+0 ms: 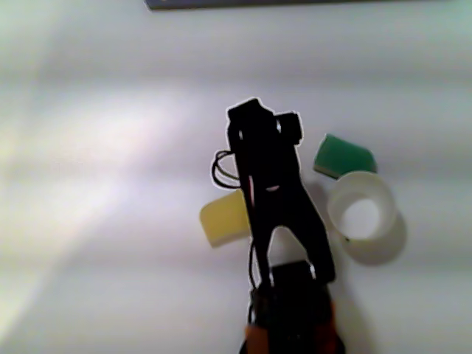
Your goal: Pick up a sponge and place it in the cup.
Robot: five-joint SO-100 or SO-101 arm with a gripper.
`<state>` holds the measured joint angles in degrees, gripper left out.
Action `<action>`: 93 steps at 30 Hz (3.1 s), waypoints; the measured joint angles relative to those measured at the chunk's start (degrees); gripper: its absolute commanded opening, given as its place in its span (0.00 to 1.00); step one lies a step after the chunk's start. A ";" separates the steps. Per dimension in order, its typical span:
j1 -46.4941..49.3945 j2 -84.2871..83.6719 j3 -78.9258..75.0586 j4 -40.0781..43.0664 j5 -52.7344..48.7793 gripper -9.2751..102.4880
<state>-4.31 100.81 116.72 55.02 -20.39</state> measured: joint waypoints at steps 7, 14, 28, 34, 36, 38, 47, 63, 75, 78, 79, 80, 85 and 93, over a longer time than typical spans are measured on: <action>-1.41 -1.32 -1.32 0.79 -19.60 0.08; -1.32 -1.32 -1.32 0.79 -37.09 0.20; 0.97 -9.05 -3.78 2.90 -32.96 0.27; 2.29 -12.39 -5.54 2.29 -31.82 0.28; 2.46 -12.92 -6.24 2.02 -31.64 0.28; 1.76 -13.97 -6.59 0.79 -31.64 0.28; 1.14 -17.40 -6.59 -0.79 -31.38 0.22; 1.14 -4.57 -1.76 5.01 -19.86 0.08; 7.38 21.18 -2.99 14.85 -20.57 0.08; 11.60 23.82 -5.27 17.58 -23.64 0.08; 12.74 24.96 -5.80 17.84 -24.96 0.08; 13.97 26.02 -6.15 18.54 -26.72 0.08; 22.85 29.79 -6.33 22.06 -34.10 0.08; 31.20 36.21 -0.62 25.75 -42.19 0.08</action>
<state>26.89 137.02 116.10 80.77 -62.58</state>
